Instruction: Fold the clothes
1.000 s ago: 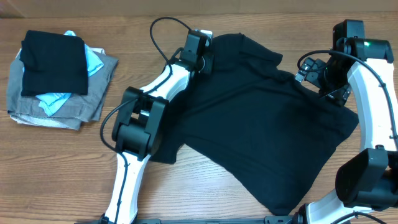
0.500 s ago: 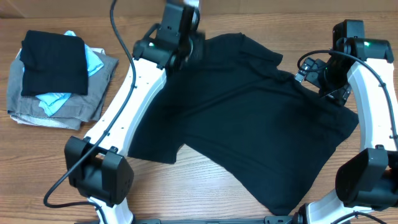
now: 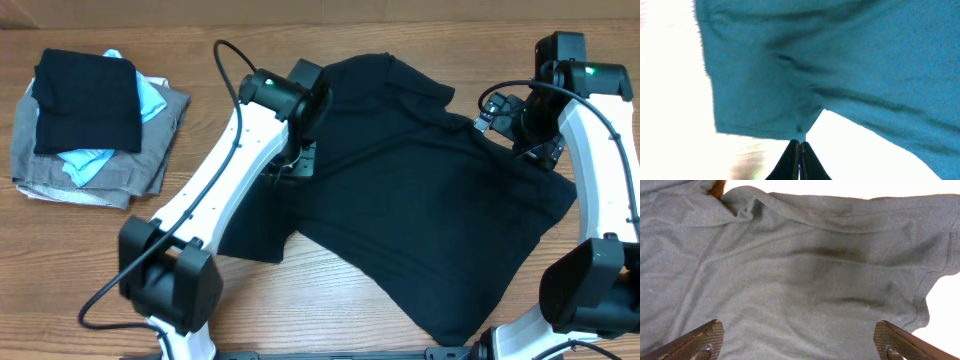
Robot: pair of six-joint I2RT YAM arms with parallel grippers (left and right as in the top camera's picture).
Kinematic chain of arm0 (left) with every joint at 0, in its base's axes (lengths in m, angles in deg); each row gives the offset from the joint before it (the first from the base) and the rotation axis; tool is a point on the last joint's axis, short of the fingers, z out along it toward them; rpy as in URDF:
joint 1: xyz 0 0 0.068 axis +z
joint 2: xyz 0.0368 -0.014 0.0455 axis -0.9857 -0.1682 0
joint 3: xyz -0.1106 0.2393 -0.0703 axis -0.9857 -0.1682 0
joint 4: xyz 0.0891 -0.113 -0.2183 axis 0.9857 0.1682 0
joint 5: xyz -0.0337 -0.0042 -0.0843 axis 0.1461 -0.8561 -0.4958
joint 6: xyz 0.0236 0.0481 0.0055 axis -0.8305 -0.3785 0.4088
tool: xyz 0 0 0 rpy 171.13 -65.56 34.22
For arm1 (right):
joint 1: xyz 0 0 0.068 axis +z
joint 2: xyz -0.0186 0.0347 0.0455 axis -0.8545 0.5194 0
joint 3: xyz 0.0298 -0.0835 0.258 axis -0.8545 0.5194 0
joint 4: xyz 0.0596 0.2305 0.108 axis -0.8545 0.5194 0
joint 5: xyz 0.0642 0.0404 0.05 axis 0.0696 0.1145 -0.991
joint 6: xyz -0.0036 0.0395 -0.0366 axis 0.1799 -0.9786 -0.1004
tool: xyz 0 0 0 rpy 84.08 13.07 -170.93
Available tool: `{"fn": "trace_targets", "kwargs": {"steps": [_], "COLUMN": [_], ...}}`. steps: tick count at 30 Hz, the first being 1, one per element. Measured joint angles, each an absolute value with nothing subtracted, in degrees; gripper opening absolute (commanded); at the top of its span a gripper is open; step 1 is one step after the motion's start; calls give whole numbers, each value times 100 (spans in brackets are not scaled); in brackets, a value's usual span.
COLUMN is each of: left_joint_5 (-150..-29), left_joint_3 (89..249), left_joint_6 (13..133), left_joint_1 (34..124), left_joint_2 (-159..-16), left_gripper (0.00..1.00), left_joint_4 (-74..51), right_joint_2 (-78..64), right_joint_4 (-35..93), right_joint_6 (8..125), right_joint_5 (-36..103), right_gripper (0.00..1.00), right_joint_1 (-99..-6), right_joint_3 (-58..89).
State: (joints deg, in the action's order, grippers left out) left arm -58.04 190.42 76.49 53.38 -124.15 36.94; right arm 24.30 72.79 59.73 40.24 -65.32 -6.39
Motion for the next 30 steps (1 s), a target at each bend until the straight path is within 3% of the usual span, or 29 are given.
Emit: {"fn": "trace_targets", "kwargs": {"steps": [6,16,23,30], "left_joint_5": [-5697,-6123,-6346,-6434], "left_joint_3": [18214,15606,14959,14304], "left_joint_6": [7753,7893,7963,8000], "left_joint_1": [5637,6680,7578,7705], "left_joint_2": [-11597,-11241,-11241,-11241], "left_gripper": [4,4,4,4], "left_joint_4": [3635,2086,1281,295], "right_joint_2": [2430,2430,2430,2430], "right_joint_4": [7277,7281,7279,7279], "right_joint_6": [5973,5973,5971,5973], "right_joint_5": [4021,4021,4024,4021], "right_gripper": [100,100,100,100], "right_joint_1": [-6532,-6532,-6532,-6532], "right_joint_3": [-639,-639,-639,-639]}}
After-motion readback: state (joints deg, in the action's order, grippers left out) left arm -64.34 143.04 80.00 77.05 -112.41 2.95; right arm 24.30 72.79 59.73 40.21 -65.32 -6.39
